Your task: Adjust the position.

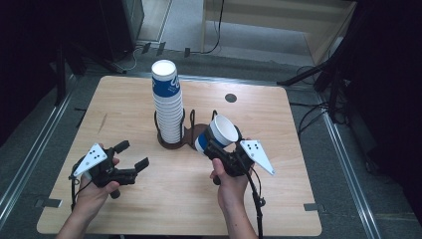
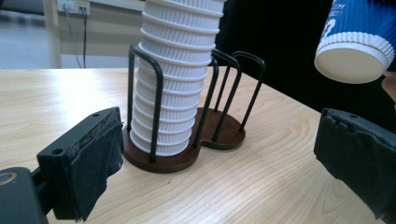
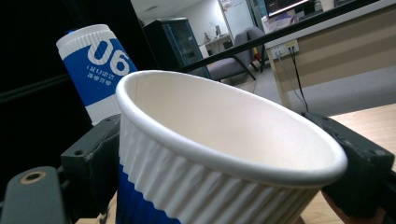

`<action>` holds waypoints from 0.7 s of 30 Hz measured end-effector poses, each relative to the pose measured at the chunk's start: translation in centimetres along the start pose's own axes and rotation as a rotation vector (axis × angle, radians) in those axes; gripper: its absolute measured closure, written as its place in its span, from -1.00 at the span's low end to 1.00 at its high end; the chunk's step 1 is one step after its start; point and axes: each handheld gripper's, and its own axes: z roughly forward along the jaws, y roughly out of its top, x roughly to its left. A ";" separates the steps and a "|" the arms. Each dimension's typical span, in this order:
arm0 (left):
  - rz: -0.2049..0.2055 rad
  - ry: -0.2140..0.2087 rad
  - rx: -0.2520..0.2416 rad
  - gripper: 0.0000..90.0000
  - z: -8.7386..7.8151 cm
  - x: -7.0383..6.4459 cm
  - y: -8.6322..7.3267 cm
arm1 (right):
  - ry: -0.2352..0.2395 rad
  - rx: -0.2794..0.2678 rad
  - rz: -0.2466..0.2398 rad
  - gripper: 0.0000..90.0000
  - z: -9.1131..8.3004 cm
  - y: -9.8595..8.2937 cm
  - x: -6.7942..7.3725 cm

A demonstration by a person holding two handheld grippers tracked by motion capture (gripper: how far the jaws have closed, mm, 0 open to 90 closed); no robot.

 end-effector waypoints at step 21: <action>-0.018 0.089 0.024 -0.95 -0.5 2.1 -1.2 | -0.074 -0.038 -0.190 -0.73 -0.1 0.2 -1.7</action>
